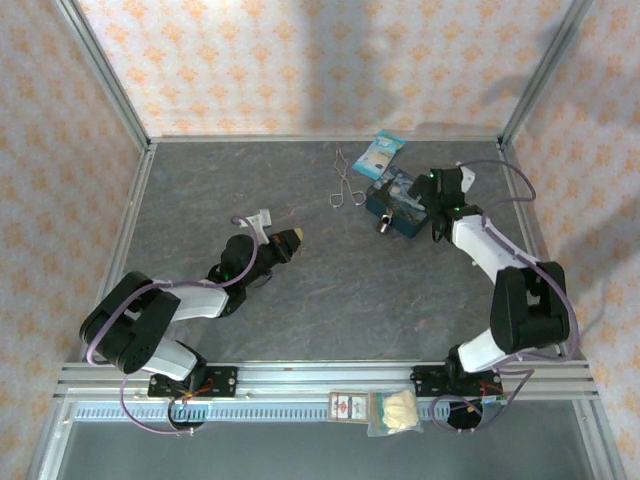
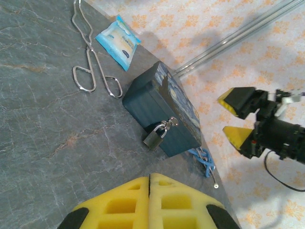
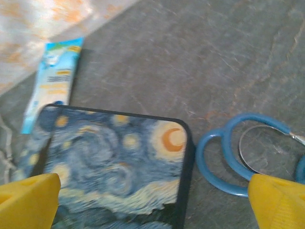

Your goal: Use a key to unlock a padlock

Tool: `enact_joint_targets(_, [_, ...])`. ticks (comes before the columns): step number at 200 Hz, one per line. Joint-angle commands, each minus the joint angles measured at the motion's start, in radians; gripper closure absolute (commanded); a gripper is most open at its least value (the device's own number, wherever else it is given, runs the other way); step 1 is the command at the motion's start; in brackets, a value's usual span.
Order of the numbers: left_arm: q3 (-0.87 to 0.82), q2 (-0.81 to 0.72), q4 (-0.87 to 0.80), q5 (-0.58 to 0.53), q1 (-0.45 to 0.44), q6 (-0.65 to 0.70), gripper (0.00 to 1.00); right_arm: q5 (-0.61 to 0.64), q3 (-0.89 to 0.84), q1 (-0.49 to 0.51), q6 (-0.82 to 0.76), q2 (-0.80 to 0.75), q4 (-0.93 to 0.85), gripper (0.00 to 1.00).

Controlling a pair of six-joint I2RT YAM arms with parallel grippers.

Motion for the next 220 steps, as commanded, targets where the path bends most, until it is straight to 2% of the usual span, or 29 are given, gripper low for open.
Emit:
enact_joint_targets(1, [-0.017, -0.030, 0.033, -0.026, 0.008, 0.001, 1.00, -0.078, 0.004, -0.017, 0.052, 0.052, 0.046, 0.00])
enact_joint_targets(17, [-0.024, -0.039, 0.036, -0.033, 0.009, 0.002, 1.00, -0.150, -0.007, -0.018, 0.052, 0.084, 0.096, 0.00])
enact_joint_targets(40, [-0.031, -0.053, 0.030, -0.037, 0.011, 0.008, 1.00, -0.184, -0.008, -0.018, 0.050, 0.117, 0.140, 0.00])
enact_joint_targets(85, [-0.038, -0.066, 0.022, -0.044, 0.014, 0.013, 1.00, -0.218, -0.007, -0.021, 0.045, 0.178, 0.153, 0.16])
enact_joint_targets(117, [-0.033, -0.070, 0.022, -0.048, 0.019, 0.016, 1.00, -0.214, -0.041, -0.021, 0.039, 0.179, 0.124, 0.19])
enact_joint_targets(143, [-0.033, -0.077, 0.032, -0.050, 0.038, 0.006, 1.00, -0.205, -0.112, -0.021, 0.013, 0.138, 0.083, 0.25])
enact_joint_targets(175, [-0.024, -0.082, 0.046, -0.042, 0.078, 0.000, 1.00, -0.258, -0.271, -0.021, 0.004, 0.042, 0.055, 0.36])
enact_joint_targets(220, [0.036, -0.084, -0.012, -0.046, 0.083, 0.048, 1.00, -0.338, -0.464, 0.019, 0.008, -0.141, 0.025, 0.41])
